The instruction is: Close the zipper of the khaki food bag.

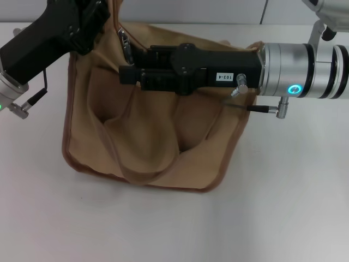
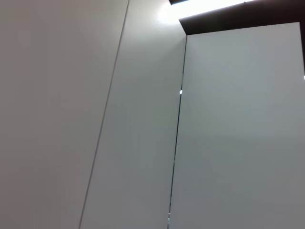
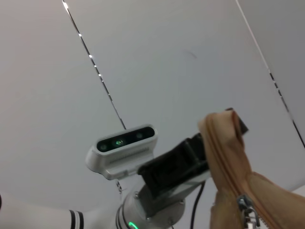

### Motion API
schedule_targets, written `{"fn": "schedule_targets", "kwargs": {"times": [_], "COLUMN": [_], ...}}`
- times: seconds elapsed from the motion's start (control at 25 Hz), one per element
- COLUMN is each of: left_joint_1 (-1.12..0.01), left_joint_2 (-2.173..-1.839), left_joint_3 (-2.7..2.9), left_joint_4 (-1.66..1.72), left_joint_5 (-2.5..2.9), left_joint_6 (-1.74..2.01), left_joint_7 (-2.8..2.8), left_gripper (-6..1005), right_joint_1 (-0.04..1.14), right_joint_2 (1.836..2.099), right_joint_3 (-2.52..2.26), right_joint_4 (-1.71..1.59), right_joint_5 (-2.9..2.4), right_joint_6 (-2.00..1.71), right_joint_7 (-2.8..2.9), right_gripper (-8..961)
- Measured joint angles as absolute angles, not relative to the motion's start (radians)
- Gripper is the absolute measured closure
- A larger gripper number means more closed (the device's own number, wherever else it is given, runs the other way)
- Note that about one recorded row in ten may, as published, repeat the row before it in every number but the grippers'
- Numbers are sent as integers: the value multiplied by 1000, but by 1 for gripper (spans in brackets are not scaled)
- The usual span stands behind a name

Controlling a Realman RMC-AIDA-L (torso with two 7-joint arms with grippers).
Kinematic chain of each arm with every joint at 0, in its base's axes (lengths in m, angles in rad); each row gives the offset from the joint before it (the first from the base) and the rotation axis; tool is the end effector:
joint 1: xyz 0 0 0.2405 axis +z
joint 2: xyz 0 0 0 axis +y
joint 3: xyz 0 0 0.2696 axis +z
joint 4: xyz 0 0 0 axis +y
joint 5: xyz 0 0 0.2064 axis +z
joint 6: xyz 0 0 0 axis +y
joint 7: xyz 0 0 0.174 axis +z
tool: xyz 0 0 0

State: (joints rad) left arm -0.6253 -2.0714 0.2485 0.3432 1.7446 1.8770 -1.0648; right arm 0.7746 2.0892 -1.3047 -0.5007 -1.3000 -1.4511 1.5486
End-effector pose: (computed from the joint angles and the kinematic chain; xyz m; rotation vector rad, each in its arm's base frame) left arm -0.1992 0.3467 0.0227 -2.2461 -0.2935 -1.5447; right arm 0.1028 0.3638 -0.0862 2.7727 -0.6191 -1.1290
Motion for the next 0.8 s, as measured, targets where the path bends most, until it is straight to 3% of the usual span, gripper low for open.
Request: {"fn": "schedule_targets", "kwargs": {"times": [0.8], "left_joint_1": [-626], "left_joint_2": [-2075], "left_joint_3": [250], "left_joint_4": [337], "left_joint_5": [1744], "left_joint_6": [1852], "left_joint_7": [-1050], "left_gripper": [951], "right_joint_1": [777], "right_joint_2": [2089], "right_joint_3": [-1300], "right_joint_4": [-499], "right_joint_5": [-1286], "right_joint_6": [-1455], "right_joint_7": [1532], "right_gripper": [352]}}
